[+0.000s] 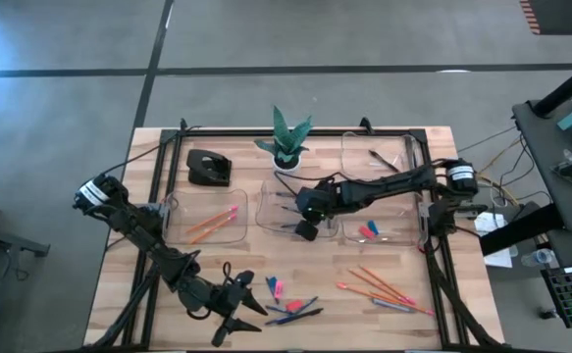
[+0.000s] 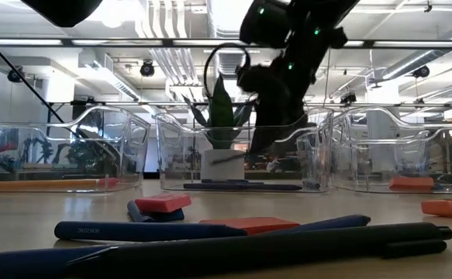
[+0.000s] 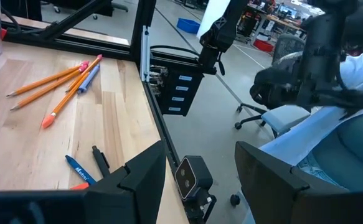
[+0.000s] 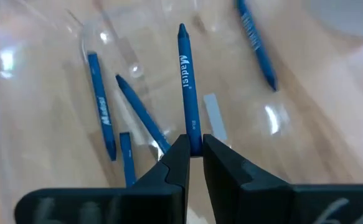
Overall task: Sort crayons/erasers/pens/pencils in bins
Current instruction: Put the blue crayon into the middle transparent bin
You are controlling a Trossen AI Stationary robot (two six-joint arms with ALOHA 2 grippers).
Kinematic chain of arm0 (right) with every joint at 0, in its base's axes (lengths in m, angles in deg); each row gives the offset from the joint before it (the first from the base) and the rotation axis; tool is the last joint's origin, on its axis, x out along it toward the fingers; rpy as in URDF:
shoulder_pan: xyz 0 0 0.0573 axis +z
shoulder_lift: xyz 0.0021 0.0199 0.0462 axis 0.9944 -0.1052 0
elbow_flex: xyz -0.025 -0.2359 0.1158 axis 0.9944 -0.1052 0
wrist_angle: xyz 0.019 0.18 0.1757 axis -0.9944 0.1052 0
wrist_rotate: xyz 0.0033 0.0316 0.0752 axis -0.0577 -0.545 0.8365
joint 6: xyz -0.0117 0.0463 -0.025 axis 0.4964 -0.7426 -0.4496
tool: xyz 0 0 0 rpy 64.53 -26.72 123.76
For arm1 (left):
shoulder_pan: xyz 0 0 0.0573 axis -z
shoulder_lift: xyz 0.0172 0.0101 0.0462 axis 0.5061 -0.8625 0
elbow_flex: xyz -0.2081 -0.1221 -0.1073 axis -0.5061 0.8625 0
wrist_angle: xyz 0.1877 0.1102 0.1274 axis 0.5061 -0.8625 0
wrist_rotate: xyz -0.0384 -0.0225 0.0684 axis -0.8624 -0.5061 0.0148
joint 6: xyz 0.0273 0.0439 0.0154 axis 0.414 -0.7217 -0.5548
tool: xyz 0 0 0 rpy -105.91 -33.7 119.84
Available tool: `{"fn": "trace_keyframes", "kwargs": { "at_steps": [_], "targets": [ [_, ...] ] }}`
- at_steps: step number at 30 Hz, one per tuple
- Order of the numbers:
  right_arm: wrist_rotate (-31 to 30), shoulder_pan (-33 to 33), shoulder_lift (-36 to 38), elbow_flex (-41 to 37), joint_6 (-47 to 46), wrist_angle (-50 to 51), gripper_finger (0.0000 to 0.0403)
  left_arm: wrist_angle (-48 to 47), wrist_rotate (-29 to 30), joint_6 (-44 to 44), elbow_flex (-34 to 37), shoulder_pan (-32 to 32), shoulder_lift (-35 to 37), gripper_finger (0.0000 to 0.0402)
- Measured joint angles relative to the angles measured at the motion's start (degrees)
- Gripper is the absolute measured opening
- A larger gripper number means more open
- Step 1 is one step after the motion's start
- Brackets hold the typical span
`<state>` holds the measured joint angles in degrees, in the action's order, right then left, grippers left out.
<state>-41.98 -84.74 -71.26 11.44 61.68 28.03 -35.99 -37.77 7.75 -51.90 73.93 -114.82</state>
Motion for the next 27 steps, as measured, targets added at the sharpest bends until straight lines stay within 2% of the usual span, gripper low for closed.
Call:
{"fn": "trace_keyframes", "kwargs": {
  "at_steps": [7, 15, 27],
  "targets": [
    [1.0, 0.0, -6.8, 3.7, 0.8, 1.7, 0.0031, 0.0, 0.0, 0.1, 0.0, 0.0, 0.0, 0.0178],
    [1.1, 0.0, -9.3, 6.9, 2.6, 3.2, 0.0038, 0.0, 0.0, 0.1, 0.0, 0.0, 0.0, 0.0178],
    [0.9, 0.0, -5.9, 7.1, 3.4, 4.4, 0.0137, -0.1, 0.0, 0.0, 0.0, 0.0, 0.0, 0.0178]
  ]
}}
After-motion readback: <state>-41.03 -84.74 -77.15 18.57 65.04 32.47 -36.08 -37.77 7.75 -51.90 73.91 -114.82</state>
